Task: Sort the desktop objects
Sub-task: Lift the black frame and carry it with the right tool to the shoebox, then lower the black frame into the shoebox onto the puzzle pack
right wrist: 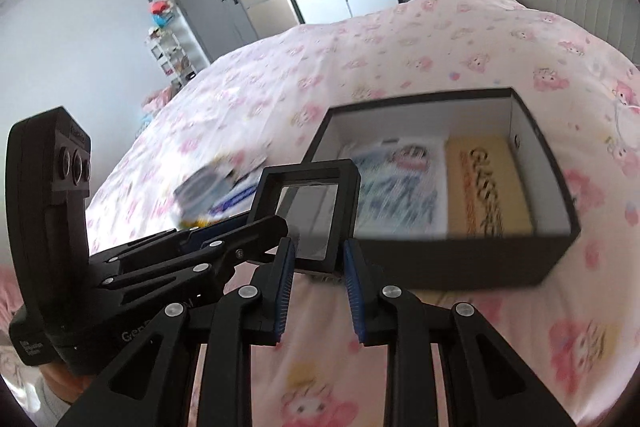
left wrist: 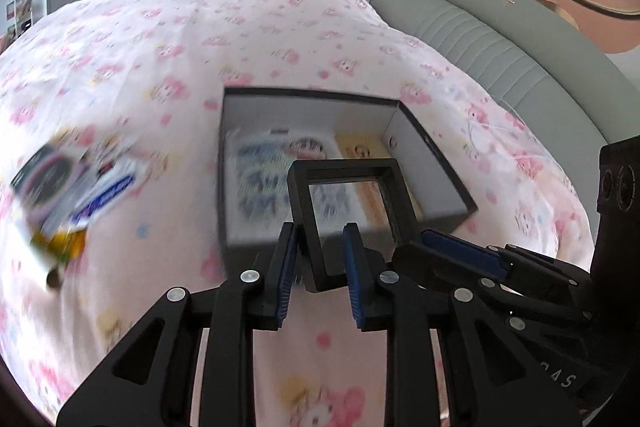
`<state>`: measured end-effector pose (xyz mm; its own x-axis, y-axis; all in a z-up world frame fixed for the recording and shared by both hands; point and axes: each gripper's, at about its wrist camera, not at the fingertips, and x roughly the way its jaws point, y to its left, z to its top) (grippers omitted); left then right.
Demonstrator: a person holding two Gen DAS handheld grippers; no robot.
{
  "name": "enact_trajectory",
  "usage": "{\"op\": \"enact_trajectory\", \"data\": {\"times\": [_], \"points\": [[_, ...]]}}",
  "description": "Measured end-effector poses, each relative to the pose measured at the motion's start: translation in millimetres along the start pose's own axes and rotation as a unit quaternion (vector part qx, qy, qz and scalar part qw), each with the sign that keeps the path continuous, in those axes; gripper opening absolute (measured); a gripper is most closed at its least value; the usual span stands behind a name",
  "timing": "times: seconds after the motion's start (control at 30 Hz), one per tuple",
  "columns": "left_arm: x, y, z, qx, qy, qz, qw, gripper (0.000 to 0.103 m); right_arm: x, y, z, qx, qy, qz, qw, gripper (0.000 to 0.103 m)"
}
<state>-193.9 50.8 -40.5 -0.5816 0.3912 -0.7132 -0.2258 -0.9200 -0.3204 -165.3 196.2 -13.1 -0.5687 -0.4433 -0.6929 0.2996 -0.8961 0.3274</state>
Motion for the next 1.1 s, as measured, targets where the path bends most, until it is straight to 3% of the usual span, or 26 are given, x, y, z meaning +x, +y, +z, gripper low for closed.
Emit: {"op": "enact_trajectory", "data": {"times": [0.2, 0.5, 0.8, 1.1], "points": [[45.7, 11.7, 21.6, -0.001, 0.023, 0.009, 0.9997, 0.022, 53.9, -28.1, 34.6, -0.001, 0.026, 0.002, 1.0, 0.023], [105.0, 42.5, 27.7, -0.024, 0.091, 0.01, 0.9955, 0.021, 108.8, -49.2, 42.9, 0.006, 0.084, -0.001, 0.996, 0.023], [119.8, 34.5, 28.6, 0.029, 0.135, 0.055, 0.9889, 0.016, 132.4, -57.9, 37.7, 0.016, 0.132, -0.008, 0.991, 0.023], [88.0, 37.7, 37.9, 0.027, 0.083, 0.045, 0.9952, 0.016, 139.8, -66.3, 50.7, 0.016, 0.15, -0.058, 0.987, 0.023]]}}
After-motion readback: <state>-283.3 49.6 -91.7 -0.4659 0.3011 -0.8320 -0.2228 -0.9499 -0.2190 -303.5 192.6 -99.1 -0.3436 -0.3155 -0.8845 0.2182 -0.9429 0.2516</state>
